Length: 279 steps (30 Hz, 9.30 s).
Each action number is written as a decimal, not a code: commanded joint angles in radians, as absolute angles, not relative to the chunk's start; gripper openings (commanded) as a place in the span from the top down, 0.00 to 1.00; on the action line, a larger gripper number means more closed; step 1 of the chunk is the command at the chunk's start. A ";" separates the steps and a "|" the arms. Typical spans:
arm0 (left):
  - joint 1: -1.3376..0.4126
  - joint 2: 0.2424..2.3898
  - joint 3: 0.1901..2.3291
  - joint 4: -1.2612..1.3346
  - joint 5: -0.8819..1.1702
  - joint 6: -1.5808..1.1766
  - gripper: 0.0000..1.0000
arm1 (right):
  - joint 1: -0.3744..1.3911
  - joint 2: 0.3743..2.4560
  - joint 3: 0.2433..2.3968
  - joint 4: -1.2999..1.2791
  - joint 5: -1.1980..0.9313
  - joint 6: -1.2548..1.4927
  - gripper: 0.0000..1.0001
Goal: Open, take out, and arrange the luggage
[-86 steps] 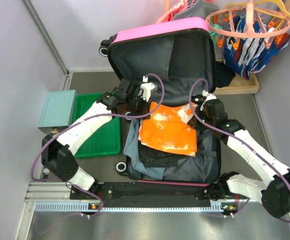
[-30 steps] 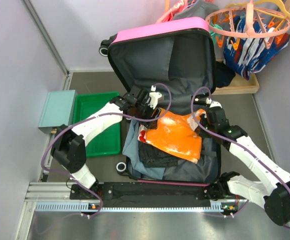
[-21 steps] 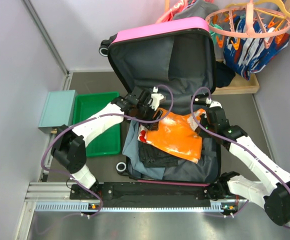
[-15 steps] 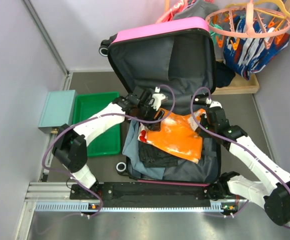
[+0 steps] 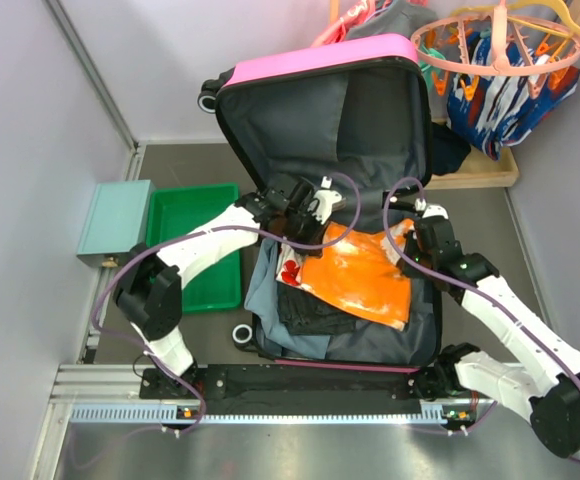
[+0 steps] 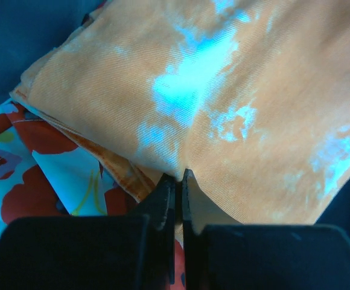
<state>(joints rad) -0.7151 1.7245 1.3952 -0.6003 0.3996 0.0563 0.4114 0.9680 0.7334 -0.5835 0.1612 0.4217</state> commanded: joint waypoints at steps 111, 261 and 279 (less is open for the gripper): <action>-0.376 1.272 1.490 -0.807 0.362 0.193 1.00 | 0.722 1.273 1.398 -0.431 0.012 0.373 1.00; -0.518 1.591 1.491 -0.767 0.417 0.176 0.20 | 0.489 1.318 0.758 -0.308 0.097 0.696 0.39; -0.584 1.732 1.482 -0.871 0.334 0.239 0.51 | 0.491 1.404 0.732 -0.209 -0.034 0.695 0.61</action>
